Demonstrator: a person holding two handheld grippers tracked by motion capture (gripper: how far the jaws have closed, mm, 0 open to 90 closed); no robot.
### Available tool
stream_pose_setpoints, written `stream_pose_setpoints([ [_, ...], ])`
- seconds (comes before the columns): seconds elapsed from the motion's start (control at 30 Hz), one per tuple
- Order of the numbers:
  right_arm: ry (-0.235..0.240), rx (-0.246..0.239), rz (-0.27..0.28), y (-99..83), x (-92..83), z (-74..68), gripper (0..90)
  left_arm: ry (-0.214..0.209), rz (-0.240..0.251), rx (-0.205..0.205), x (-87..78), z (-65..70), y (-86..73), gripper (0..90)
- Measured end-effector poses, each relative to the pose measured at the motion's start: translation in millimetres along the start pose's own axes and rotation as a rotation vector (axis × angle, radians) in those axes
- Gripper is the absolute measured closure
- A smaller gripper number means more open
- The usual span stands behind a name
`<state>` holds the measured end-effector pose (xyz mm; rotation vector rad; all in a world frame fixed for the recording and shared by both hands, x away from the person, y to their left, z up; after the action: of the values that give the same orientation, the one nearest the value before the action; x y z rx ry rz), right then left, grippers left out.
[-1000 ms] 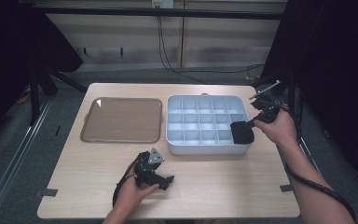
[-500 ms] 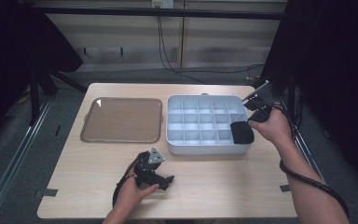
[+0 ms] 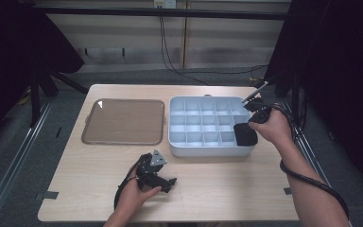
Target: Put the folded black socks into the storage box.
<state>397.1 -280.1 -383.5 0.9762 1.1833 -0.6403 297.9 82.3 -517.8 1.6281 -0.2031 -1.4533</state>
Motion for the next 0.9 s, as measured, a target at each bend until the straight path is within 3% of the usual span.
stream_pose_setpoints([
  [0.37, 0.024, 0.006, -0.017, 0.6, 15.1, -1.3, 90.0, 0.001, -0.002, 0.001, -0.1, -0.1, 0.1, 0.0],
  [0.63, 0.008, -0.006, -0.061, -5.7, 25.0, -1.1, 90.0, 0.0, 0.0, 0.001, 0.0, -0.1, 0.0, 0.0],
  [0.9, 0.003, 0.0, -0.066, -10.7, 31.6, 0.1, 90.0, 0.001, -0.001, 0.001, -0.1, 0.0, 0.0, 0.0],
])
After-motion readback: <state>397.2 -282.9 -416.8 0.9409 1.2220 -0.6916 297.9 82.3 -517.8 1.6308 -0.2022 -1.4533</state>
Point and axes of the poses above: each handheld gripper's, and its own axes: x roughly forward along the jaws, y roughly out of its top, z roughly to its right, the point moved 1 cm from there along x, roughly forward along the jaws, and after that the axes turned 7 degrees about -y, right-handed, at the moved point
